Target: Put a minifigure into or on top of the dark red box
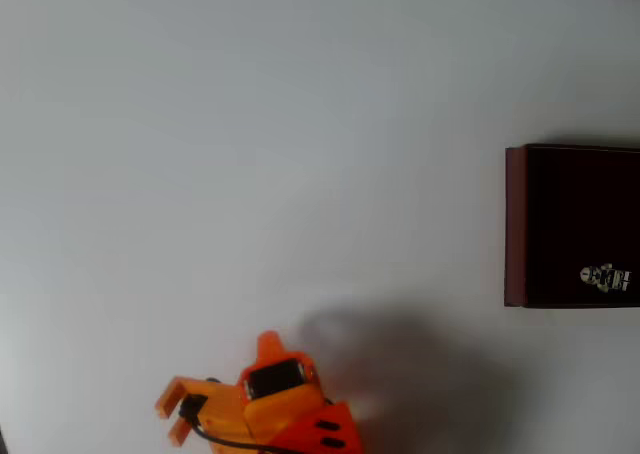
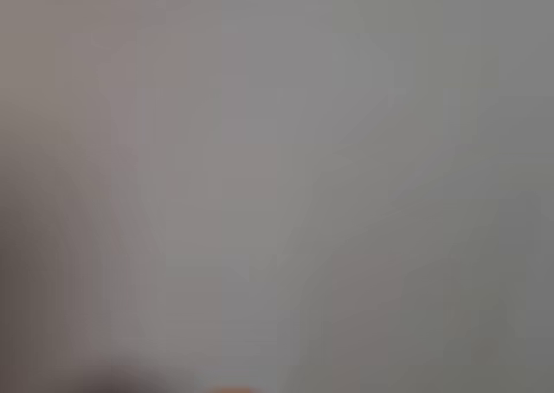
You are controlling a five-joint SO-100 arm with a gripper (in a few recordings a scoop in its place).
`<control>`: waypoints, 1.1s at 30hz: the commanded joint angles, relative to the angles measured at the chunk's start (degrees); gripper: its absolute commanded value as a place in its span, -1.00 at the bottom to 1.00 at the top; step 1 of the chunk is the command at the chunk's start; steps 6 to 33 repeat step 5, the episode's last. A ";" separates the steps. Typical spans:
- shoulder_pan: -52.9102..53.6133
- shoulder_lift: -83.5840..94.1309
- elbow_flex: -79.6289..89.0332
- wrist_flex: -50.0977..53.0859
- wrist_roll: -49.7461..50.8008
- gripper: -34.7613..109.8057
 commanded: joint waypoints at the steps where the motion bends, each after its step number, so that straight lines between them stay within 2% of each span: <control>1: -0.97 0.26 -1.85 1.58 0.00 -0.52; 33: -0.97 0.26 -1.85 1.58 0.00 -0.52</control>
